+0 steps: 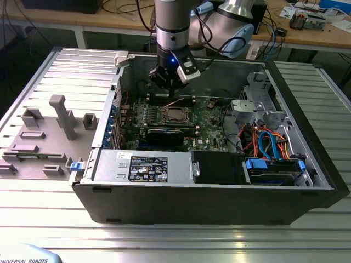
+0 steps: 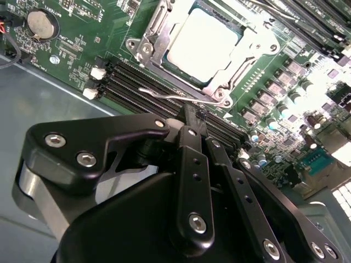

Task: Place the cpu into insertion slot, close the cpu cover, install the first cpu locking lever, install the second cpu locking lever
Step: 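Install the first cpu locking lever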

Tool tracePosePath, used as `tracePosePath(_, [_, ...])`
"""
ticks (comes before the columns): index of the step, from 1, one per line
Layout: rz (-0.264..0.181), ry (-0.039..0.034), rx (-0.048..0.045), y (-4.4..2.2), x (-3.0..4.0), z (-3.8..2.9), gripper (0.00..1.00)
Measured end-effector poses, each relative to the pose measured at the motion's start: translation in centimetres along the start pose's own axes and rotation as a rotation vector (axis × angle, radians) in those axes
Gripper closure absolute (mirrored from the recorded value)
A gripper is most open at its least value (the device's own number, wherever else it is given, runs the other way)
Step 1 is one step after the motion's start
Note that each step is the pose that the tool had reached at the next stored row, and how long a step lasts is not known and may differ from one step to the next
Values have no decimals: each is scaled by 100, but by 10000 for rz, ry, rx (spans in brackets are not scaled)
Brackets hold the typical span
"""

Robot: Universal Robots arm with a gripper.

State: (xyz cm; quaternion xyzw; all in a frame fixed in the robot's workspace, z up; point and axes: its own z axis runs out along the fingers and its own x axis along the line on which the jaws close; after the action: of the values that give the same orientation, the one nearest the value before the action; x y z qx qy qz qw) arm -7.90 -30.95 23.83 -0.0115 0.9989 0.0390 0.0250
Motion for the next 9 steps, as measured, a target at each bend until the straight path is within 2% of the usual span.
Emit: tracePosePath(9, [-33,6,14,43,-113,76,89])
